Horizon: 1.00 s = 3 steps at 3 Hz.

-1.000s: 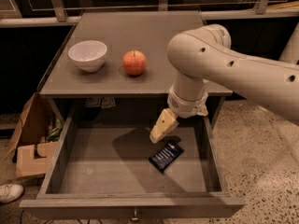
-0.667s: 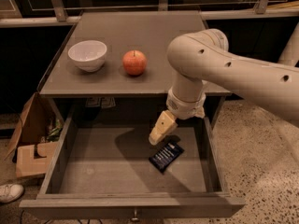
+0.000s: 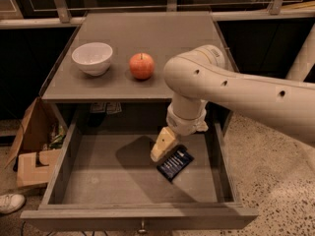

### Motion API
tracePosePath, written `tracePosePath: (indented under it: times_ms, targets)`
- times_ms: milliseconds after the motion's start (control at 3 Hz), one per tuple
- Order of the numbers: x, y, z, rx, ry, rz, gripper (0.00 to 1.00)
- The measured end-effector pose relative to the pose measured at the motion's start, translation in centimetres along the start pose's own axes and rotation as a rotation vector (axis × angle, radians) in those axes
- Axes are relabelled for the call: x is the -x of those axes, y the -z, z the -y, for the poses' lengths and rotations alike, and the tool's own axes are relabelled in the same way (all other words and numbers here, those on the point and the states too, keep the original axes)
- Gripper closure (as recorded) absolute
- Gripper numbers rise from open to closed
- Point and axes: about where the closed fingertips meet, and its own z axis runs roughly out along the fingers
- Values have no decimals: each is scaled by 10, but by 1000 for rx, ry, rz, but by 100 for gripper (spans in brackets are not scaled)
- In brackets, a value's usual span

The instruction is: Pick rxbar blueberry from top drawer and place on counter

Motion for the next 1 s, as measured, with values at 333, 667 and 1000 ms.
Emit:
tracePosePath:
  times_ms: [333,667,1000]
  targets:
    - [4,-32,-12,-16,22,-21,0]
    - [4,-33,-12,-16,22,-22,0]
    - [3,-45,-14,-13,21,-46,0]
